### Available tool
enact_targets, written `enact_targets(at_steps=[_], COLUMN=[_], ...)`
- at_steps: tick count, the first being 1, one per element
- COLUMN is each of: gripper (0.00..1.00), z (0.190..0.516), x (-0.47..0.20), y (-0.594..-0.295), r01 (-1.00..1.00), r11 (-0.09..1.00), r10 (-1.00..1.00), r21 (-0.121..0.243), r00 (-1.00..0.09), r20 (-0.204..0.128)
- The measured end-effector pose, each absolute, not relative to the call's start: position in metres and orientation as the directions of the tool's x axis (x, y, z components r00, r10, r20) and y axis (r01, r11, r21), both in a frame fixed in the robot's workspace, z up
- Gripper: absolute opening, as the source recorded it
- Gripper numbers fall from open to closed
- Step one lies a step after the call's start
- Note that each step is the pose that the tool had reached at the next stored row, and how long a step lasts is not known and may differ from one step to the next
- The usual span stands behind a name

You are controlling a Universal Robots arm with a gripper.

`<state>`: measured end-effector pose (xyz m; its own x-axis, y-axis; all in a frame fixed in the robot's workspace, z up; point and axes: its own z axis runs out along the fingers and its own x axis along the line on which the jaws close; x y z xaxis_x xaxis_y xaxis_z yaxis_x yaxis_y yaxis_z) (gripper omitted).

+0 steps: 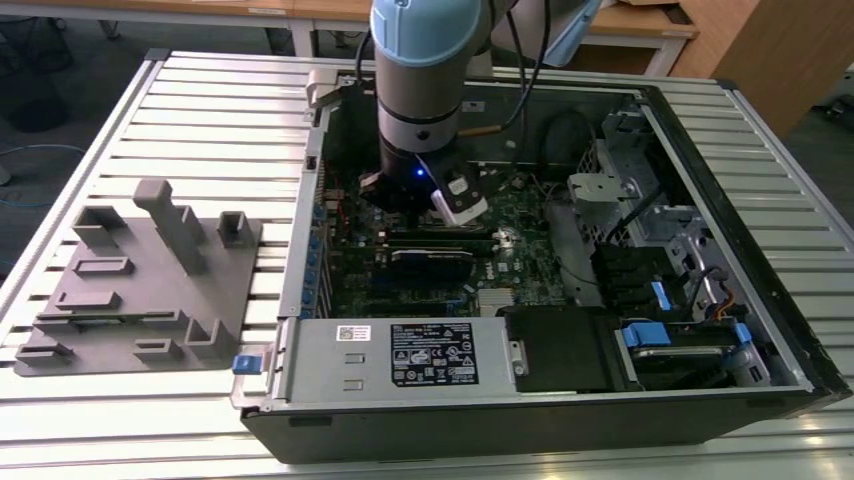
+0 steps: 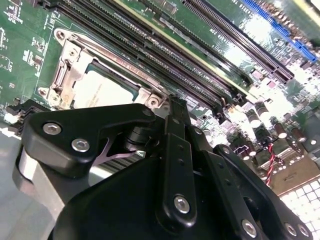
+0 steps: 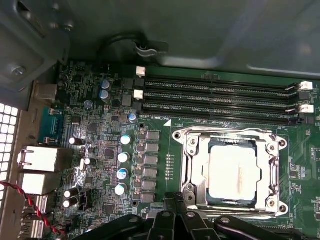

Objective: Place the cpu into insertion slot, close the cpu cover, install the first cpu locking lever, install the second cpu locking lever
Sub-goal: 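Install the second cpu locking lever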

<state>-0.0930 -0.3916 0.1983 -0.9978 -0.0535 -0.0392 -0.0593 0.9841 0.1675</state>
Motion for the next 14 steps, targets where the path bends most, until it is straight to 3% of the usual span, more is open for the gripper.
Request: enact_targets(at_steps=[14], gripper=[0.11], z=[0.1927], x=[-0.0949], y=[-0.3956], r01=[-0.059], r11=[0.979], r10=[-0.052], r21=[0.193], r00=[-0.998], r20=[-0.041])
